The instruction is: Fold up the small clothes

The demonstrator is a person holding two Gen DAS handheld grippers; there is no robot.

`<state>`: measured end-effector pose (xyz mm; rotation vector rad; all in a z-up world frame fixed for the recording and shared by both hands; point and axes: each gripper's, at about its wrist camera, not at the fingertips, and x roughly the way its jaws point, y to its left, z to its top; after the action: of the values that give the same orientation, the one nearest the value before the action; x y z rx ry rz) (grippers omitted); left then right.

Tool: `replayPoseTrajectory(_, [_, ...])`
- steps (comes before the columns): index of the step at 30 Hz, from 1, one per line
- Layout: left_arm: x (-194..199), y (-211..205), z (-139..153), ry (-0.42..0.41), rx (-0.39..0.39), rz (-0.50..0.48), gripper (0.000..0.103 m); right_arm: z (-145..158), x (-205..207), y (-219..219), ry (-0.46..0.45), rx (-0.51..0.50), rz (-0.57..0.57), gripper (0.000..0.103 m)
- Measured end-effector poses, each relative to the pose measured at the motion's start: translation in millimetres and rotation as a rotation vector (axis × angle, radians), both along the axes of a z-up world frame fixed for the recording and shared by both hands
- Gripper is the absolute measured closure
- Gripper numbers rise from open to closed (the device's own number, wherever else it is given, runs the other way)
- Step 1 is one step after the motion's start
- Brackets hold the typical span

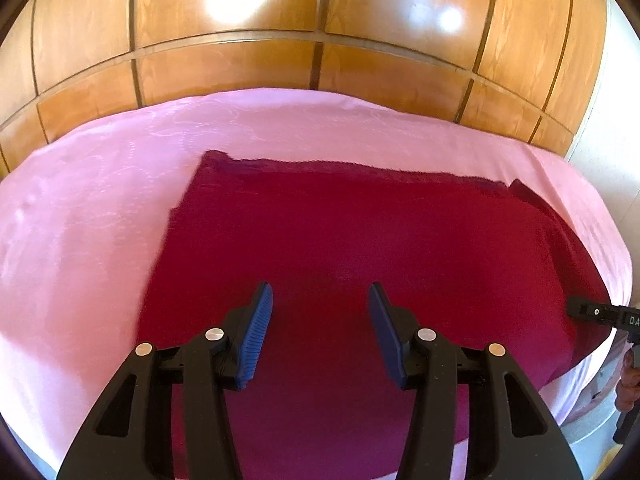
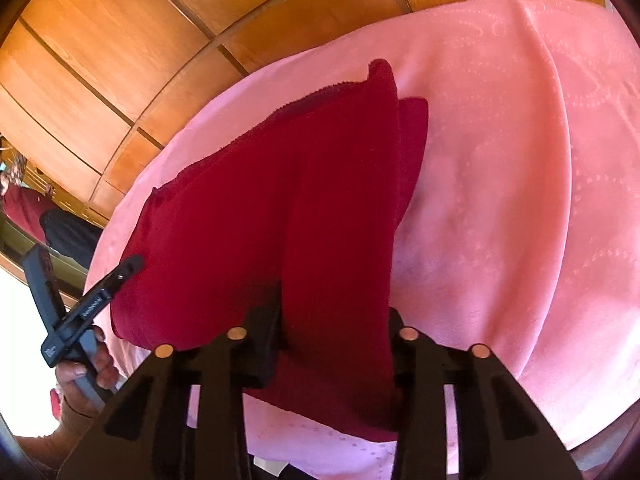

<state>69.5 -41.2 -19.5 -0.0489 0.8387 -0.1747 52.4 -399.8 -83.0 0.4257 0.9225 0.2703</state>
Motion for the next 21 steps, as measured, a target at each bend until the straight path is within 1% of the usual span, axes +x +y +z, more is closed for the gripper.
replayPoseTrajectory(1, [-0.4, 7.5, 1.0, 0.006, -0.014, 0.002, 0.065, 4.5, -1.4, -0.1, -0.01, 0.001, 0.005, 0.073])
replayPoseTrajectory(2, [0.3, 14.5, 1.5, 0.019, -0.029, 0.001, 0.072, 12.9, -2.2, 2.5, -0.029, 0.009, 0.014, 0.074])
replayPoseTrajectory(4, [0.6, 31.9, 2.3, 0.051, -0.094, -0.008, 0.073, 24.9, -2.6, 8.2, -0.057, 0.013, 0.029, 0.074])
replayPoseTrajectory(5, [0.4, 41.8, 3.2, 0.064, -0.143, -0.019, 0.079, 31.3, -1.9, 13.0, -0.071, 0.015, 0.038, 0.075])
replayPoseTrajectory(9, [-2.0, 60.1, 1.8, 0.09, -0.202, -0.028, 0.08, 57.4, 5.8, 43.7, -0.136, 0.027, 0.101, 0.076])
replayPoseTrajectory(10, [-2.3, 64.1, 0.6, 0.094, -0.206, -0.025, 0.08, 63.3, 8.6, 53.4, -0.153, 0.034, 0.119, 0.077])
replayPoseTrajectory(13, [-3.1, 85.2, 0.8, 0.108, -0.299, -0.001, 0.08, 81.3, 16.3, 85.3, -0.209, 0.068, 0.194, 0.077])
replayPoseTrajectory(15, [-3.1, 98.2, 3.3, 0.111, -0.343, 0.023, 0.08, 91.5, 21.5, 114.5, -0.244, 0.096, 0.268, 0.077])
replayPoseTrajectory(18, [-5.0, 121.6, 11.0, 0.101, -0.394, 0.063, 0.08, 92.2, 31.1, 164.5, -0.259, 0.113, 0.381, 0.078])
replayPoseTrajectory(21, [-8.6, 139.6, 17.6, 0.091, -0.45, 0.088, 0.08, 74.6, 42.9, 214.6, -0.223, 0.112, 0.477, 0.078])
